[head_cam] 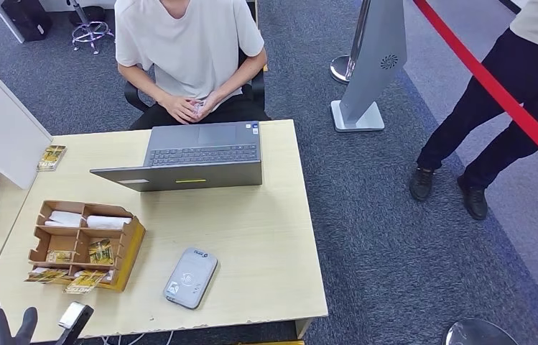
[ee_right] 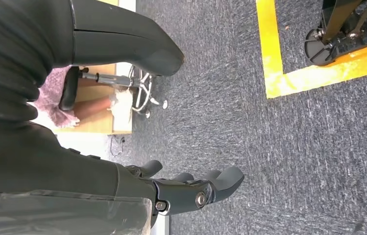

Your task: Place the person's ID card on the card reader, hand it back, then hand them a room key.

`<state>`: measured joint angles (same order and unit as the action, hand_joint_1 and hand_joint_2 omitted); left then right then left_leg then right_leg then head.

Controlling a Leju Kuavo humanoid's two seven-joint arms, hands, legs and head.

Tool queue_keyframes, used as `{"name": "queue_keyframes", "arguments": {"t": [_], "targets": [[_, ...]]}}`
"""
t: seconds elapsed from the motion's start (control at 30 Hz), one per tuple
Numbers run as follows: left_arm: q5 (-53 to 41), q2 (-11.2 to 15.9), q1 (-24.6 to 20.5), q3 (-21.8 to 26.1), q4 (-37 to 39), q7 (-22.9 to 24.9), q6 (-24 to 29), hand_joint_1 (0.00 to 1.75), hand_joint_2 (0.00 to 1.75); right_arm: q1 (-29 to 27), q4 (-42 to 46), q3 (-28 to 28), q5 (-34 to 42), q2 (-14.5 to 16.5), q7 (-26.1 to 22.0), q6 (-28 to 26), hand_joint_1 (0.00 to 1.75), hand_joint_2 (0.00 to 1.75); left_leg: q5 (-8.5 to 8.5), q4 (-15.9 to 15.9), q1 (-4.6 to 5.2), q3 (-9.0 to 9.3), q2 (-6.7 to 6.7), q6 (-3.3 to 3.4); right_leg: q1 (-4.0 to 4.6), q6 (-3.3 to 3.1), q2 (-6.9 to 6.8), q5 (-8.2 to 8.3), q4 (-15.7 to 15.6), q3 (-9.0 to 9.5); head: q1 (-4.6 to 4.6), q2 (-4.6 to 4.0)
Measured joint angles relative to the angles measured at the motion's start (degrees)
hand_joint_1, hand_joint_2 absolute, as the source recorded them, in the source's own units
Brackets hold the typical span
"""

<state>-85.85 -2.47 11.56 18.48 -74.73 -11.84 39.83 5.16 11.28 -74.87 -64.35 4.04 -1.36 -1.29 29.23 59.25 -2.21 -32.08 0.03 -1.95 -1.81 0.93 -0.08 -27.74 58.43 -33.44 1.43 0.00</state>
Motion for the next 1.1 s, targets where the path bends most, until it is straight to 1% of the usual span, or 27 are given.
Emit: {"name": "queue_keyframes", "arguments": {"t": [0.1,0.17,0.43,0.53,0.67,0.87,1.1], "targets": [[0.03,-1.09,-1.38,2.13,-0.26,-3.02,0.04,0.00,1.75,0.17,0.00,0.15,-0.25,0.00,-0.08,0.00,0.00,1.75,0.00,0.00,0.01,0.01,0.00,0.00,-0.01,0.00,-0.01,0.00,0.00,0.02,0.00,0.00],[-0.02,-1.58,-1.92,3.25,-0.24,-4.00,0.04,0.00,1.75,0.21,0.00,0.16,-0.29,-0.01,-0.03,0.00,0.00,1.75,0.00,0.00,0.01,0.02,0.00,0.00,-0.01,0.00,-0.01,0.00,0.00,0.02,-0.01,0.00],[-0.26,-2.85,-3.08,5.17,0.20,-4.95,0.04,0.00,1.75,0.29,0.00,0.25,-0.43,0.00,-0.01,0.09,0.00,1.75,0.00,0.00,0.01,0.01,-0.01,0.01,-0.01,0.00,-0.01,0.00,0.00,0.01,0.00,0.00],[-0.46,-3.18,-3.74,5.19,1.02,-3.81,0.04,0.00,1.75,0.37,0.00,0.50,-0.59,0.00,-0.09,0.11,0.00,1.75,0.00,0.01,0.01,0.02,-0.01,0.01,-0.01,0.00,-0.01,0.00,-0.01,0.01,0.00,0.00],[-0.55,-3.39,-4.48,4.50,2.49,-0.78,0.04,0.00,1.75,0.45,0.00,0.78,-0.89,0.00,-0.05,0.17,0.00,1.75,0.00,0.02,0.01,0.04,-0.01,0.01,-0.01,0.00,-0.01,0.00,-0.01,0.01,0.00,0.00],[-0.57,-3.15,-5.26,0.32,4.88,4.02,0.04,0.00,1.75,0.49,0.00,1.29,-1.14,0.00,-0.02,0.48,0.00,1.75,0.00,0.02,0.01,0.05,0.00,0.01,-0.01,0.01,0.00,0.00,-0.01,0.01,0.00,0.00],[-0.55,-2.71,-6.03,-3.15,7.29,5.51,0.04,0.00,1.75,0.51,0.00,1.54,-1.21,0.00,-0.02,0.52,0.00,1.75,0.00,0.02,0.01,0.05,0.00,0.01,-0.01,0.00,0.00,0.00,-0.01,0.01,0.01,0.00]]}}
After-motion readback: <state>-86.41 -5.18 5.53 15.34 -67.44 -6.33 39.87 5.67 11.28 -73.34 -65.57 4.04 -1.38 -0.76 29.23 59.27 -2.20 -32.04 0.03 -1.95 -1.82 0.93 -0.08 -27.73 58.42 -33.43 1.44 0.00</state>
